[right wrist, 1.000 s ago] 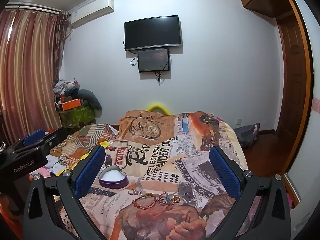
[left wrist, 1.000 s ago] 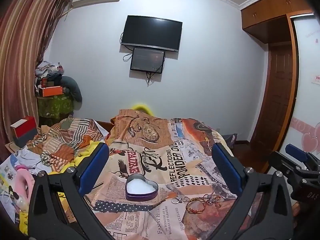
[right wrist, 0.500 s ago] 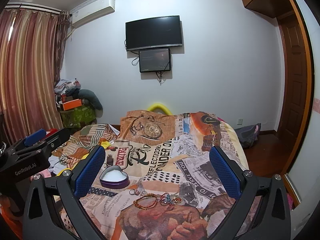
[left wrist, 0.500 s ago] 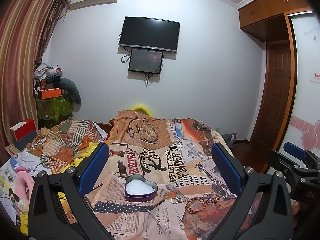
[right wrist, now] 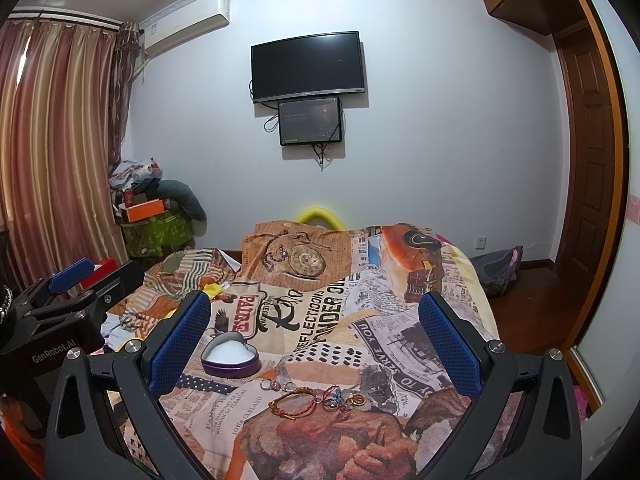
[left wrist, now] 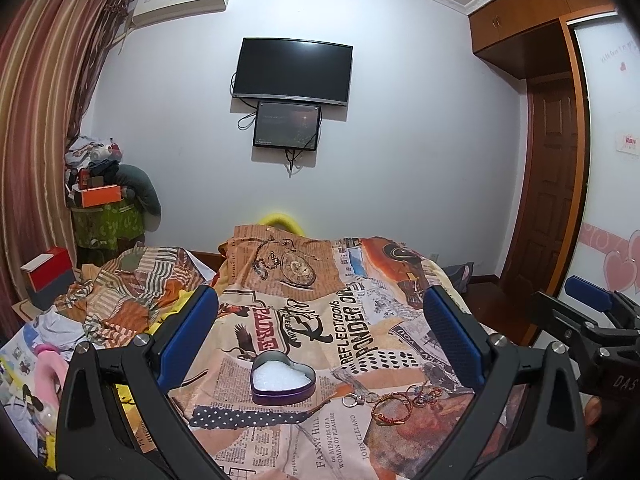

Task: Organize jewelry

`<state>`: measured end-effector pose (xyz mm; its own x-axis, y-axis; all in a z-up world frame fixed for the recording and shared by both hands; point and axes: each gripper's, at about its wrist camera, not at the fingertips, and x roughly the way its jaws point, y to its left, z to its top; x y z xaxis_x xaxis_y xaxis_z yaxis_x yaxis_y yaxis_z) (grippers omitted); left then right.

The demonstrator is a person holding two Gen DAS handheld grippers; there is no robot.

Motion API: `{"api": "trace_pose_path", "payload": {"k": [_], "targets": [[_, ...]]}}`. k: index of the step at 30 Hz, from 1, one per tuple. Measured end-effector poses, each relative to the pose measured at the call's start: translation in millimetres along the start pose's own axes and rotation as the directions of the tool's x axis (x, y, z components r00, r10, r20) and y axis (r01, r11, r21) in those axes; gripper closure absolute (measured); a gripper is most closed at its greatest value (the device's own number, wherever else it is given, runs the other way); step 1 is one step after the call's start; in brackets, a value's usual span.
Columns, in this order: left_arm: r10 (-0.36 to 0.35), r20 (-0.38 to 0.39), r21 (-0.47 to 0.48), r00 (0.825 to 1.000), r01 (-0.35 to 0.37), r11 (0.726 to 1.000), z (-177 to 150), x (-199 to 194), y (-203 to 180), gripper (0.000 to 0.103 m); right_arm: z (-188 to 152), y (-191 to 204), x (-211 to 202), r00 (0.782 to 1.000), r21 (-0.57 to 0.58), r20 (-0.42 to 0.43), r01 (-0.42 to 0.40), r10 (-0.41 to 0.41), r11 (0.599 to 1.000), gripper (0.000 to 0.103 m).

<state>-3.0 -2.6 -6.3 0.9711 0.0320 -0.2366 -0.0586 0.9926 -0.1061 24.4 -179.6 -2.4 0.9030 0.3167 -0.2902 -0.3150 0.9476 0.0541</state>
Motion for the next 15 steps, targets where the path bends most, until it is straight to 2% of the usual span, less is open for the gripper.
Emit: {"api": "trace_pose_path", "payload": {"k": [15], "targets": [[-0.003, -0.006, -0.01, 1.0, 0.003, 1.0, 1.2, 0.7, 1.0, 0.0, 0.6, 0.7, -0.7, 1.0, 0.002, 0.001, -0.002, 0.002, 1.0, 0.0]]}}
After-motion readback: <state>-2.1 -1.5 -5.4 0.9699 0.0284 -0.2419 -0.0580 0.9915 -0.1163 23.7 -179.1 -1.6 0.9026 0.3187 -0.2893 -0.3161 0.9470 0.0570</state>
